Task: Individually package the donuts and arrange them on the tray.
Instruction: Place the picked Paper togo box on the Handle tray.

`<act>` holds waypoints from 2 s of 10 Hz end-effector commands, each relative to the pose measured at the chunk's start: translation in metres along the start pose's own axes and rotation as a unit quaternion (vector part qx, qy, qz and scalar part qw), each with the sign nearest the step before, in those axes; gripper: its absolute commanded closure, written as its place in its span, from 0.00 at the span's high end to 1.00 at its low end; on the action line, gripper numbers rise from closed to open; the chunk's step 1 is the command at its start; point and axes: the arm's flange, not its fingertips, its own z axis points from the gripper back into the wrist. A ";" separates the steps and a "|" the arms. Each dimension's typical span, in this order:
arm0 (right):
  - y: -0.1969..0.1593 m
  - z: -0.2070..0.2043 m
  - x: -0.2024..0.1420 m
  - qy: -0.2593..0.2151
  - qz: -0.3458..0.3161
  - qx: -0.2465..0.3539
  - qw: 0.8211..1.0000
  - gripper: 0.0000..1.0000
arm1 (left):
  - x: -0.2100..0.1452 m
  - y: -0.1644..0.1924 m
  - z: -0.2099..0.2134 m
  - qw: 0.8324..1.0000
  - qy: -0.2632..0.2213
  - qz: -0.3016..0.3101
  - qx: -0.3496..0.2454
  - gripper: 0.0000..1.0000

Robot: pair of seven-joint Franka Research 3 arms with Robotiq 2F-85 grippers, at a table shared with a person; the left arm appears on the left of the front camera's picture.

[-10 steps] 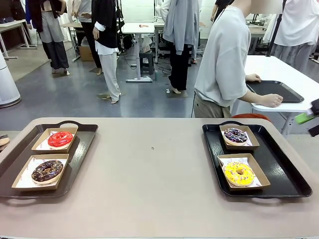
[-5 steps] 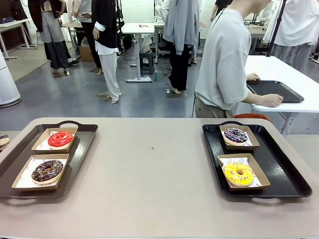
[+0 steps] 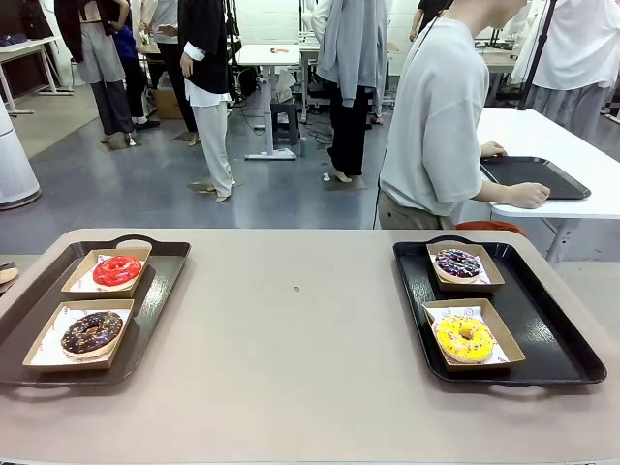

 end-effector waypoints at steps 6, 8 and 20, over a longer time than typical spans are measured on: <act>-0.015 0.001 -0.003 -0.014 -0.007 0.002 1.000 1.00 | 0.000 -0.002 0.002 1.000 -0.006 0.000 -0.001 1.00; -0.015 0.001 -0.003 -0.014 -0.007 0.002 1.000 1.00 | 0.000 -0.002 0.002 1.000 -0.006 0.000 -0.001 1.00; -0.015 0.001 -0.003 -0.014 -0.007 0.002 1.000 1.00 | 0.000 -0.002 0.002 1.000 -0.006 0.000 -0.001 1.00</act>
